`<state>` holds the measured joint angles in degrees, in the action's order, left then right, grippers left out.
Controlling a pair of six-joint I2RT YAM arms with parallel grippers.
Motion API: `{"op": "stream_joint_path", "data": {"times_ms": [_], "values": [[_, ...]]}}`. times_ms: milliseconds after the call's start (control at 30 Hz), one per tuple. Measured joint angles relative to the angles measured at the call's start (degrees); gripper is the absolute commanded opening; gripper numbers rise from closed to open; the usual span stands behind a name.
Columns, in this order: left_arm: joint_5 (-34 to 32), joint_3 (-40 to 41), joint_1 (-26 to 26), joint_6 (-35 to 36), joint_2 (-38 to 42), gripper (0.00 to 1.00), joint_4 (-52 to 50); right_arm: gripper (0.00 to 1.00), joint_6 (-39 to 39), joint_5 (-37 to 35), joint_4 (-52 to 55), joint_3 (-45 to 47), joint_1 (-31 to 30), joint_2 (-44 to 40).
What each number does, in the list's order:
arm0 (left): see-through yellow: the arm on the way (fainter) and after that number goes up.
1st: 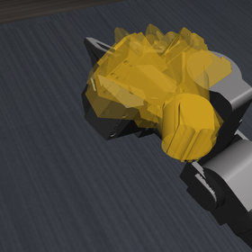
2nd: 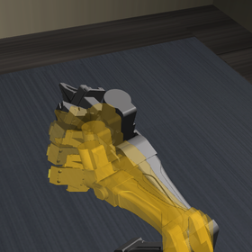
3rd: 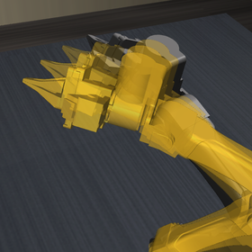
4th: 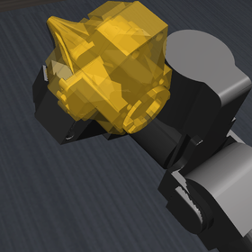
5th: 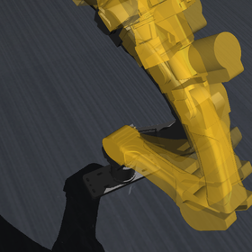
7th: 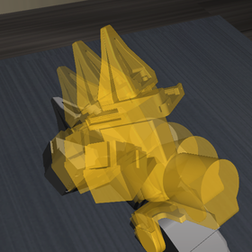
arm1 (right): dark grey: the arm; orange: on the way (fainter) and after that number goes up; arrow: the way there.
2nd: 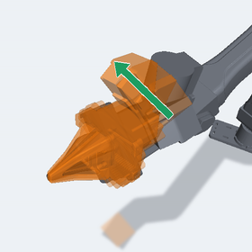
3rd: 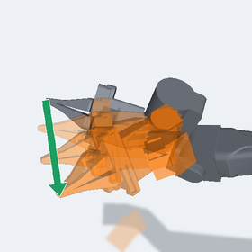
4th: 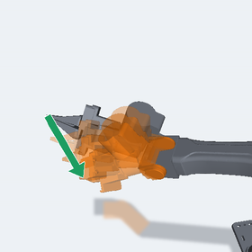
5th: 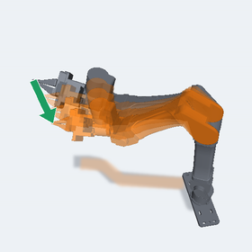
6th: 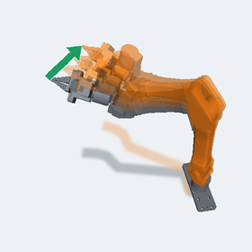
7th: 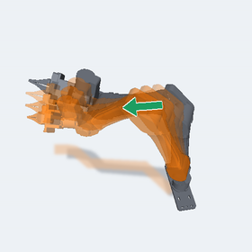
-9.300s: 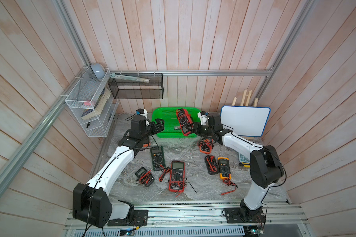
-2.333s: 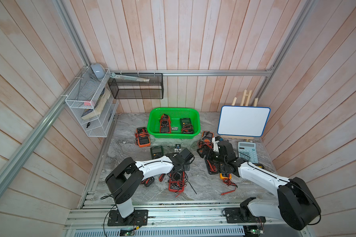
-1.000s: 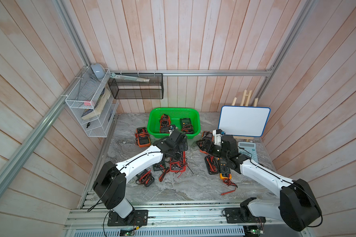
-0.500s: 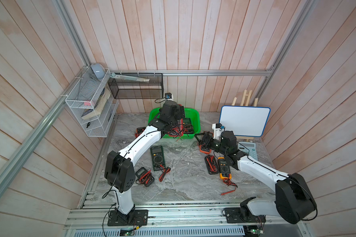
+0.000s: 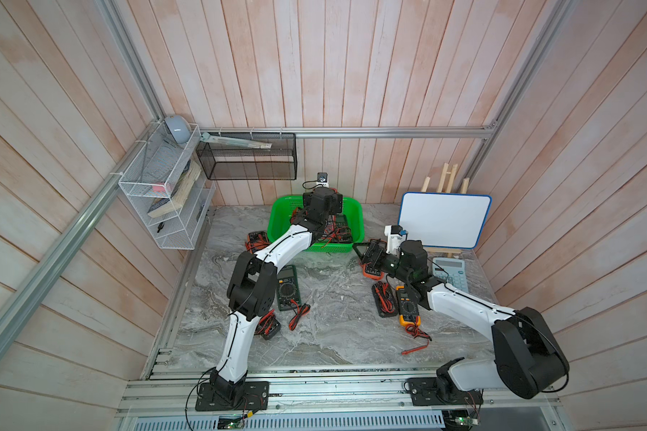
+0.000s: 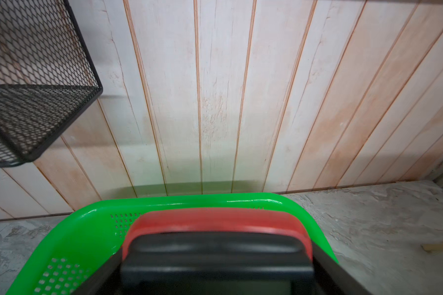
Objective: Put the multimeter into the basket
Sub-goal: Place the multimeter in the basket.
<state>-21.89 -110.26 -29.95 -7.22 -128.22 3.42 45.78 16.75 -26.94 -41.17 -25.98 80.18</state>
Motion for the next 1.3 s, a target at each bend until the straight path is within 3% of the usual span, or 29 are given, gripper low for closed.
{"op": "stream_joint_path", "data": {"times_ms": [300,633,700,733,767,800,867,900,1300], "values": [[-2.08,-6.75,1.11,0.83,-8.07,0.0,1.14,0.98,-1.9,-1.81,2.03,0.0,0.0,-0.44],[-2.29,-3.56,1.51,-1.66,-9.81,0.0,-0.63,0.98,-2.38,-2.8,3.21,0.02,0.26,-0.92],[-2.27,-1.66,1.51,-2.29,-9.81,0.12,-0.61,0.98,-2.38,-2.95,3.41,0.02,0.28,-0.9],[-2.32,-0.79,1.55,-2.49,-9.81,0.26,-0.39,0.98,-2.38,-3.04,3.52,0.0,0.28,-0.92],[-2.38,-0.37,1.6,-2.69,-9.79,0.44,-0.42,0.98,-2.38,-3.19,3.61,0.0,0.31,-0.9],[-2.45,-0.22,1.7,-2.86,-9.77,0.71,-0.63,0.98,-2.38,-3.23,3.8,0.0,0.31,-0.9],[-2.43,-0.22,1.79,-3.39,-9.68,0.96,-0.87,0.98,-2.38,-3.5,4.17,0.0,0.31,-0.9],[-2.43,-0.22,1.79,-3.65,-9.66,1.0,-1.01,0.98,-2.38,-3.67,4.39,0.0,0.31,-0.9],[-1.22,-5.81,2.1,-5.62,-9.64,1.0,-9.97,0.98,-3.45,-7.08,9.68,-1.05,0.31,-0.9]]}}
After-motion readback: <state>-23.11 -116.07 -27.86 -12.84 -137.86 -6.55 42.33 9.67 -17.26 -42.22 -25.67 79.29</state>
